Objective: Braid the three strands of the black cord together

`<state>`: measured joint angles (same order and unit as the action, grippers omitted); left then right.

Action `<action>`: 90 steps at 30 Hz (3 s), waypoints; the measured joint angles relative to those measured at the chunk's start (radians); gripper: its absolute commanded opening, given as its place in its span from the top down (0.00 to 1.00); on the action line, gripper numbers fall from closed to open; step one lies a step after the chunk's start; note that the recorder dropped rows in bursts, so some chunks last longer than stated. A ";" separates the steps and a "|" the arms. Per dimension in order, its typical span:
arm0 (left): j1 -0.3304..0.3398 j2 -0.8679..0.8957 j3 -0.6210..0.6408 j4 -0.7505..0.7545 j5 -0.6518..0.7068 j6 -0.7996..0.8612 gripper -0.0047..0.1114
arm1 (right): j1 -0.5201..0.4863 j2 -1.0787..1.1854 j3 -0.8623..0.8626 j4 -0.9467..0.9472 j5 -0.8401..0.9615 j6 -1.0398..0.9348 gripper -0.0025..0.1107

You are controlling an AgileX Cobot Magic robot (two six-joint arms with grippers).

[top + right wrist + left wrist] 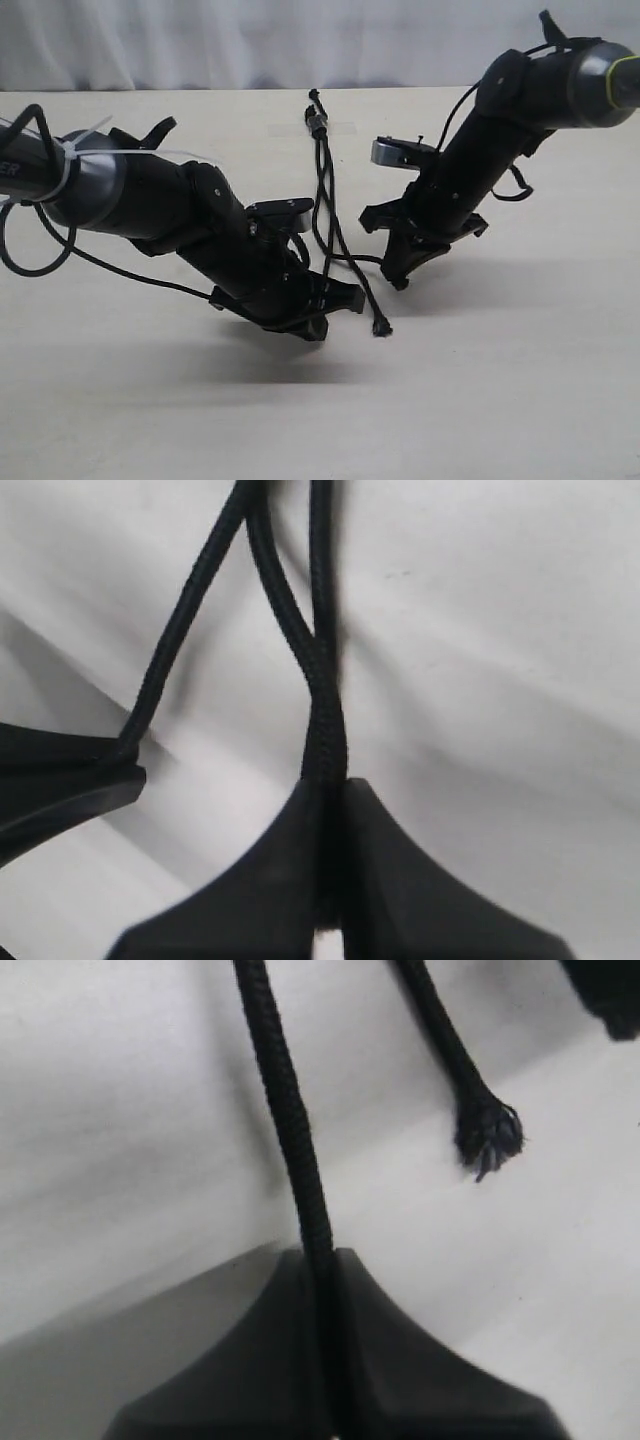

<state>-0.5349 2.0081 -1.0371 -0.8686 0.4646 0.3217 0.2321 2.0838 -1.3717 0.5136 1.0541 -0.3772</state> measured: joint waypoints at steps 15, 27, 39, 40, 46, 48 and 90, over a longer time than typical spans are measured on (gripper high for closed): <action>-0.002 0.007 0.000 -0.023 -0.026 -0.003 0.96 | -0.028 0.022 0.124 0.017 -0.073 -0.023 0.94; -0.002 0.007 0.000 -0.030 -0.026 -0.003 0.96 | -0.028 0.038 0.145 0.200 -0.081 -0.147 0.94; -0.002 0.007 0.000 -0.052 -0.026 -0.003 0.96 | -0.028 0.002 0.161 0.221 -0.117 -0.169 0.94; -0.002 0.007 0.000 -0.052 -0.026 -0.003 0.96 | -0.028 -0.002 0.161 0.204 -0.122 -0.158 0.94; -0.002 0.007 0.000 -0.052 -0.014 -0.003 0.96 | -0.035 -0.031 0.162 0.153 -0.160 -0.105 0.94; -0.002 0.007 0.000 -0.052 -0.013 -0.003 0.96 | -0.051 -0.048 0.160 0.153 -0.188 -0.096 0.94; 0.000 0.007 0.000 -0.088 0.021 -0.003 0.55 | -0.042 -0.042 0.294 0.299 -0.217 -0.104 0.59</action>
<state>-0.5351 2.0151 -1.0371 -0.9567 0.4856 0.3188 0.1899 2.0416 -1.0780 0.8122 0.8371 -0.4808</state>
